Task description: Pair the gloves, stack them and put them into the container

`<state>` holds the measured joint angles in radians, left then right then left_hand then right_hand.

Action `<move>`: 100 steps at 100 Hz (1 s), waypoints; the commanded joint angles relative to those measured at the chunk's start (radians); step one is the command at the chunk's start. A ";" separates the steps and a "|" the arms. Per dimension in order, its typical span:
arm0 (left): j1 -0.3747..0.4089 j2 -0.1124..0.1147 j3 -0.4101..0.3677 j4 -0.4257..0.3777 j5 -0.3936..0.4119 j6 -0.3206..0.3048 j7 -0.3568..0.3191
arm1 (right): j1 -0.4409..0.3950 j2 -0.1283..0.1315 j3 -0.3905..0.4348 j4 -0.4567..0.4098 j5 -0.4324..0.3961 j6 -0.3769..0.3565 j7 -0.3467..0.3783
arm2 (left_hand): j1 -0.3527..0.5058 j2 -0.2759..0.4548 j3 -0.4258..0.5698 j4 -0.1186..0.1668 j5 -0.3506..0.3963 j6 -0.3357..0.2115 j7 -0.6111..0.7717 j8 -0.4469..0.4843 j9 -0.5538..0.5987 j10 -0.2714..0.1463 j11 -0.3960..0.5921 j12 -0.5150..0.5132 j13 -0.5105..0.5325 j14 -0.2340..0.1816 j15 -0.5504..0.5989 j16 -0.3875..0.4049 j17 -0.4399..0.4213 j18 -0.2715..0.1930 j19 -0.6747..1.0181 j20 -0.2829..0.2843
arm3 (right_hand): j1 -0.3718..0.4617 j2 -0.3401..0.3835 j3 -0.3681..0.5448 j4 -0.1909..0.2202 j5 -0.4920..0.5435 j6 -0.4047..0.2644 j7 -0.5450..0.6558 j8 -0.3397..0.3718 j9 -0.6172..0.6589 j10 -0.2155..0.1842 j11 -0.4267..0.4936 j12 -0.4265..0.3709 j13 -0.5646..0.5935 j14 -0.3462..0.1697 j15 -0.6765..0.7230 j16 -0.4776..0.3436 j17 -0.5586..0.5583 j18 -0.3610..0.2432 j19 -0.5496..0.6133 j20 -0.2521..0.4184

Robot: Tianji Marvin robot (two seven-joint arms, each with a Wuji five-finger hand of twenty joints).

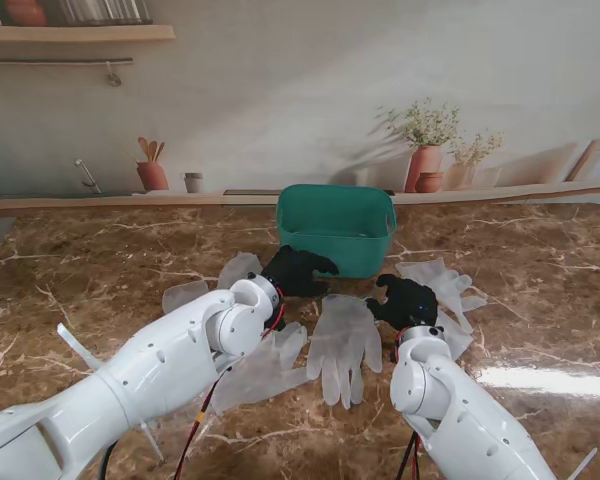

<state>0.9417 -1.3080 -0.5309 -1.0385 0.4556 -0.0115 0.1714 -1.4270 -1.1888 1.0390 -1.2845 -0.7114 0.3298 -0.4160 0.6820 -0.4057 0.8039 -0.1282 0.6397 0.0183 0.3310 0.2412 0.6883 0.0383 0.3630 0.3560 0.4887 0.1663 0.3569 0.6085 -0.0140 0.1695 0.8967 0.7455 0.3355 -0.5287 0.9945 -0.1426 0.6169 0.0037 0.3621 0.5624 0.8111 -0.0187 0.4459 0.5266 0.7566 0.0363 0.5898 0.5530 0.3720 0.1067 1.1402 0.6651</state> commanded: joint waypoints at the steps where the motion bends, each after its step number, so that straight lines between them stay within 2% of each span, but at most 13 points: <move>1: 0.025 0.032 -0.023 -0.054 0.022 -0.002 -0.005 | -0.037 0.008 0.024 -0.043 -0.020 -0.012 0.001 | -0.024 0.024 -0.002 0.028 -0.032 -0.005 -0.018 -0.012 -0.037 -0.002 -0.001 -0.013 -0.028 -0.026 -0.011 -0.014 -0.026 -0.017 -0.022 -0.018 | -0.052 0.009 -0.014 0.045 -0.035 0.009 -0.016 -0.005 -0.047 0.002 -0.012 -0.035 -0.043 -0.019 -0.046 -0.040 -0.034 -0.018 -0.059 -0.028; 13: 0.087 0.096 -0.094 -0.170 0.087 -0.028 -0.060 | -0.096 0.020 0.066 -0.123 -0.054 -0.043 0.008 | -0.028 -0.006 0.002 0.023 0.009 -0.039 0.033 0.013 -0.021 -0.009 0.008 -0.011 -0.017 -0.028 0.000 -0.013 -0.027 -0.004 -0.019 -0.022 | -0.049 0.002 -0.018 0.045 -0.028 0.001 -0.011 -0.009 -0.053 0.004 -0.027 -0.067 -0.048 -0.017 -0.093 -0.070 -0.042 -0.015 -0.100 -0.043; 22: 0.157 0.150 -0.175 -0.271 0.136 -0.067 -0.139 | -0.138 0.026 0.088 -0.172 -0.079 -0.065 0.005 | -0.035 -0.027 -0.009 0.016 0.021 -0.061 0.080 0.037 -0.011 -0.015 0.016 0.011 -0.008 -0.025 0.017 0.007 -0.029 0.002 -0.020 -0.021 | -0.047 -0.003 -0.020 0.045 -0.023 -0.001 -0.009 -0.011 -0.048 0.002 -0.031 -0.075 -0.048 -0.014 -0.104 -0.076 -0.042 -0.011 -0.110 -0.046; 34: 0.279 0.209 -0.314 -0.388 0.216 -0.163 -0.227 | -0.184 0.028 0.105 -0.224 -0.092 -0.086 -0.005 | -0.049 -0.069 -0.014 0.011 0.000 -0.092 0.204 0.108 -0.020 -0.028 0.026 0.064 -0.018 -0.021 0.022 0.045 -0.040 0.003 -0.037 -0.015 | -0.046 -0.005 -0.021 0.046 -0.018 -0.004 -0.009 -0.015 -0.044 0.004 -0.038 -0.082 -0.048 -0.013 -0.117 -0.082 -0.044 -0.010 -0.121 -0.050; 46: 0.402 0.251 -0.460 -0.479 0.294 -0.299 -0.302 | -0.211 0.030 0.108 -0.255 -0.105 -0.099 -0.010 | 0.002 -0.147 -0.065 -0.063 -0.011 -0.182 0.347 0.231 -0.031 -0.049 0.033 0.107 -0.042 -0.040 0.005 0.055 -0.060 -0.008 -0.076 -0.010 | -0.045 -0.006 -0.023 0.046 -0.017 -0.005 -0.011 -0.019 -0.040 0.003 -0.042 -0.085 -0.044 -0.013 -0.125 -0.085 -0.044 -0.009 -0.124 -0.051; 55: 0.494 0.274 -0.565 -0.543 0.325 -0.376 -0.376 | -0.222 0.032 0.106 -0.272 -0.113 -0.104 -0.008 | 0.013 -0.149 -0.067 -0.061 -0.011 -0.203 0.336 0.221 -0.055 -0.055 0.012 0.110 -0.081 -0.056 -0.025 0.043 -0.064 -0.020 -0.152 -0.034 | -0.046 -0.005 -0.024 0.047 -0.018 -0.005 -0.013 -0.021 -0.040 0.003 -0.045 -0.085 -0.045 -0.012 -0.129 -0.086 -0.043 -0.007 -0.126 -0.051; 59: 0.529 0.282 -0.604 -0.562 0.328 -0.407 -0.402 | -0.226 0.033 0.106 -0.277 -0.117 -0.104 -0.007 | -0.004 -0.136 -0.039 -0.042 -0.022 -0.194 0.304 0.202 -0.077 -0.058 -0.003 0.106 -0.102 -0.062 -0.039 0.036 -0.063 -0.031 -0.195 -0.041 | -0.045 -0.005 -0.023 0.047 -0.018 -0.006 -0.014 -0.022 -0.040 0.002 -0.045 -0.085 -0.047 -0.011 -0.131 -0.086 -0.043 -0.007 -0.126 -0.051; 62: 0.554 0.286 -0.629 -0.573 0.327 -0.426 -0.416 | -0.229 0.034 0.105 -0.280 -0.119 -0.103 -0.007 | -0.028 -0.130 0.007 -0.005 -0.033 -0.184 0.276 0.190 -0.097 -0.057 -0.010 0.103 -0.128 -0.070 -0.050 0.030 -0.061 -0.040 -0.237 -0.046 | -0.045 -0.006 -0.023 0.047 -0.019 -0.006 -0.014 -0.023 -0.042 0.003 -0.046 -0.085 -0.047 -0.012 -0.131 -0.086 -0.044 -0.006 -0.127 -0.052; 65: 0.580 0.289 -0.655 -0.583 0.326 -0.443 -0.429 | -0.231 0.034 0.104 -0.282 -0.120 -0.103 -0.007 | -0.030 -0.132 0.023 0.004 -0.037 -0.189 0.267 0.185 -0.107 -0.057 -0.013 0.101 -0.142 -0.072 -0.057 0.026 -0.063 -0.044 -0.265 -0.048 | -0.045 -0.007 -0.023 0.047 -0.020 -0.005 -0.015 -0.023 -0.042 0.002 -0.046 -0.085 -0.047 -0.013 -0.132 -0.086 -0.044 -0.006 -0.128 -0.052; 77: 0.677 0.298 -0.745 -0.614 0.357 -0.506 -0.442 | -0.237 0.033 0.100 -0.292 -0.119 -0.093 -0.002 | -0.014 -0.150 0.047 0.004 -0.054 -0.209 0.257 0.177 -0.146 -0.062 -0.023 0.089 -0.188 -0.087 -0.078 0.013 -0.069 -0.062 -0.330 -0.030 | -0.043 -0.007 -0.021 0.047 -0.021 -0.004 -0.017 -0.025 -0.046 0.004 -0.048 -0.085 -0.048 -0.012 -0.134 -0.085 -0.045 -0.006 -0.132 -0.052; 96: 0.823 0.304 -0.870 -0.669 0.404 -0.560 -0.457 | -0.238 0.034 0.079 -0.304 -0.121 -0.079 0.009 | 0.011 -0.163 0.062 0.005 -0.055 -0.230 0.265 0.176 -0.209 -0.066 -0.045 0.056 -0.251 -0.100 -0.101 -0.010 -0.081 -0.083 -0.434 -0.006 | -0.043 -0.006 -0.019 0.048 -0.023 -0.005 -0.018 -0.027 -0.045 0.004 -0.048 -0.083 -0.049 -0.013 -0.135 -0.084 -0.045 -0.006 -0.134 -0.052; 98: 0.835 0.304 -0.881 -0.673 0.414 -0.565 -0.456 | -0.237 0.034 0.077 -0.305 -0.120 -0.078 0.010 | 0.009 -0.167 0.066 0.002 -0.057 -0.232 0.261 0.171 -0.217 -0.067 -0.041 0.042 -0.256 -0.100 -0.099 -0.017 -0.073 -0.085 -0.473 0.041 | -0.043 -0.005 -0.018 0.048 -0.023 -0.005 -0.018 -0.027 -0.045 0.003 -0.048 -0.083 -0.049 -0.013 -0.135 -0.084 -0.045 -0.006 -0.134 -0.052; 100: 0.847 0.304 -0.891 -0.676 0.422 -0.570 -0.453 | -0.236 0.034 0.073 -0.305 -0.119 -0.076 0.011 | 0.010 -0.169 0.068 0.002 -0.058 -0.233 0.259 0.169 -0.221 -0.068 -0.041 0.039 -0.259 -0.101 -0.100 -0.019 -0.072 -0.086 -0.484 0.053 | -0.043 -0.005 -0.018 0.048 -0.023 -0.005 -0.017 -0.027 -0.046 0.003 -0.048 -0.083 -0.049 -0.014 -0.136 -0.084 -0.045 -0.006 -0.134 -0.052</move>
<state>1.7381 -1.0204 -1.4028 -1.7155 0.8521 -0.5643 -0.2803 -1.6558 -1.1521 1.1249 -1.5850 -0.8325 0.2439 -0.4259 0.6732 -0.5383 0.8379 -0.1553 0.6143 -0.1756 0.5995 0.4205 0.5111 -0.0045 0.3296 0.4182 0.2773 0.1011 0.2814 0.6067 -0.0726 0.1138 0.4772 0.7461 0.3354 -0.5280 0.9759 -0.1314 0.6156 0.0051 0.3609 0.5506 0.7800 -0.0160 0.4160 0.4535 0.7353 0.0361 0.4712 0.4930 0.3400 0.1074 1.0299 0.6261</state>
